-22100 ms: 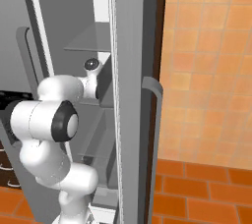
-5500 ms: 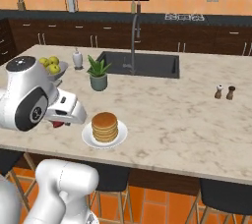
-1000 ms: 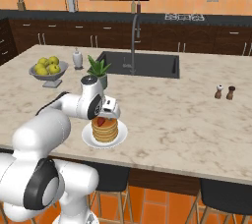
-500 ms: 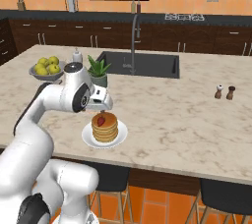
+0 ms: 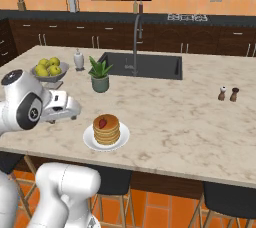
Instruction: Take the strawberry from the fridge and place it on top of the pancake, located on the dining counter.
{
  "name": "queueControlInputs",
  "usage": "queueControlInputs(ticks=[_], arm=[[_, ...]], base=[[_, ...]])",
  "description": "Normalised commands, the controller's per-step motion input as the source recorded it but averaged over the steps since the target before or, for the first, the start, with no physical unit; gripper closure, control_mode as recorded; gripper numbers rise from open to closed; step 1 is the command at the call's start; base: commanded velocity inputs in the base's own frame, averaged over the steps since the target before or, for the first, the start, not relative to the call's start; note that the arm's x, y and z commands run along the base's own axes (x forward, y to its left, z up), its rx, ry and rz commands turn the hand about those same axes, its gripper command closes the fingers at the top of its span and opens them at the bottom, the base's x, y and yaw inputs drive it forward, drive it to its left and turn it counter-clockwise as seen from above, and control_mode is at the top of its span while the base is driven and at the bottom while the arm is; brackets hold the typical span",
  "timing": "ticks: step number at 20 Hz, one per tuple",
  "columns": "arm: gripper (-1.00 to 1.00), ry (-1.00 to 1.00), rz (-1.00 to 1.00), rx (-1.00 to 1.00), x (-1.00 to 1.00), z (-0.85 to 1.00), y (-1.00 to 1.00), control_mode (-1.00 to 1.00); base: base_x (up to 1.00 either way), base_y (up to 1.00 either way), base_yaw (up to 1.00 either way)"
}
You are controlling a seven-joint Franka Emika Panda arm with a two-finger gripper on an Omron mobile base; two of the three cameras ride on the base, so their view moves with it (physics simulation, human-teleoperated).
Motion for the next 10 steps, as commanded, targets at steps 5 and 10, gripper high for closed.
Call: queueControlInputs(ticks=[5,10], arm=[[-1.00,0.07,0.16,-0.05,-0.24,-0.29,0.70,-1.00],[-1.00,0.17,0.18,0.00,-0.02,-0.27,0.57,-1.00]], base=[[0.00,0.00,0.00],[0.00,0.00,0.00]])
